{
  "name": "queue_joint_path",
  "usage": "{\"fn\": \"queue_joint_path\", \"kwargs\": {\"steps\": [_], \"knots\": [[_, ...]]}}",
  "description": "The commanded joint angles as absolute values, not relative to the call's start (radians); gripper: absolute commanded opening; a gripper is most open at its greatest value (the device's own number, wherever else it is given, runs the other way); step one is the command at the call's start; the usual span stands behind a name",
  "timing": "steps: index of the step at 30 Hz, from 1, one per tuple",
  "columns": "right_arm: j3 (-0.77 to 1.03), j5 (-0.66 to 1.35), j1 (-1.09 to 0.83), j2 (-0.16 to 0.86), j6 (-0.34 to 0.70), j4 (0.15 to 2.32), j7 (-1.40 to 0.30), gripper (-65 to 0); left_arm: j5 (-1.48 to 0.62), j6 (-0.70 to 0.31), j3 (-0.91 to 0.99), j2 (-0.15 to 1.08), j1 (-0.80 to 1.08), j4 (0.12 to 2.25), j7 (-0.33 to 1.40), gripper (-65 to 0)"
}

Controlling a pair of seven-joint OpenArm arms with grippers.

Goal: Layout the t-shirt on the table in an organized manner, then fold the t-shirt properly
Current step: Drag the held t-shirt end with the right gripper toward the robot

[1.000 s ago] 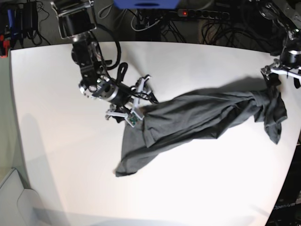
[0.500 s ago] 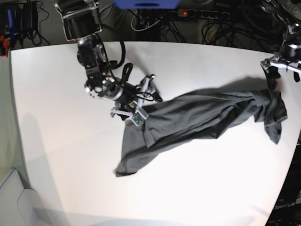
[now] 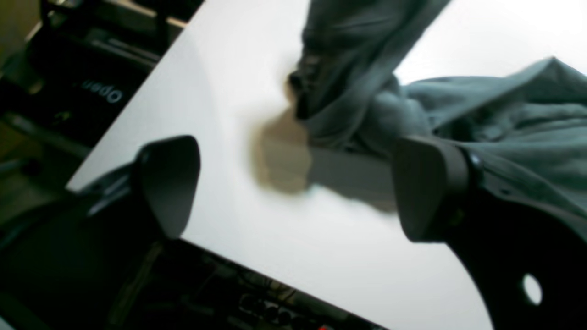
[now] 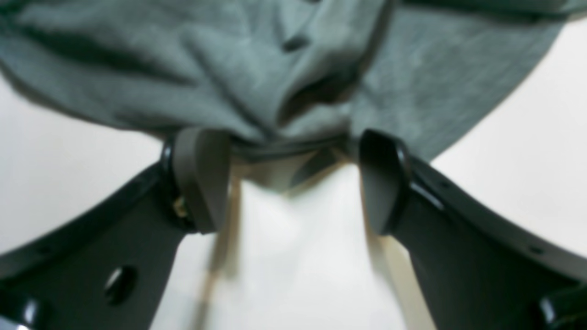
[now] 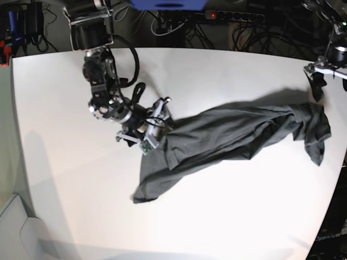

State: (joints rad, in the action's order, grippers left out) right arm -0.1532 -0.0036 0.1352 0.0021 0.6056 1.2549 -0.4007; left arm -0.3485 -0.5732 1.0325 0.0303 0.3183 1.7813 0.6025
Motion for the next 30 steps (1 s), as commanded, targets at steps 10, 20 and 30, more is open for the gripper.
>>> {"fn": "queue_joint_path", "kwargs": {"steps": [10, 20, 30], "knots": [[-0.154, 0.013, 0.182, -0.053, 0.608, 1.267, -0.375, -32.9, -0.364, -0.575, 1.036, 0.041, 0.325, 1.801, 0.581, 0.0], [-0.133, 0.013, 0.225, -0.045, 0.61, 1.354, -0.426, -65.0, -0.364, -0.576, 1.038, 0.041, 0.326, 1.801, 0.581, 0.0], [-0.081, 0.013, 0.193, -0.028, 0.615, 1.942, -0.645, -65.0, -0.364, -0.576, 1.038, 0.015, 0.326, 1.946, 0.582, 0.0]]}}
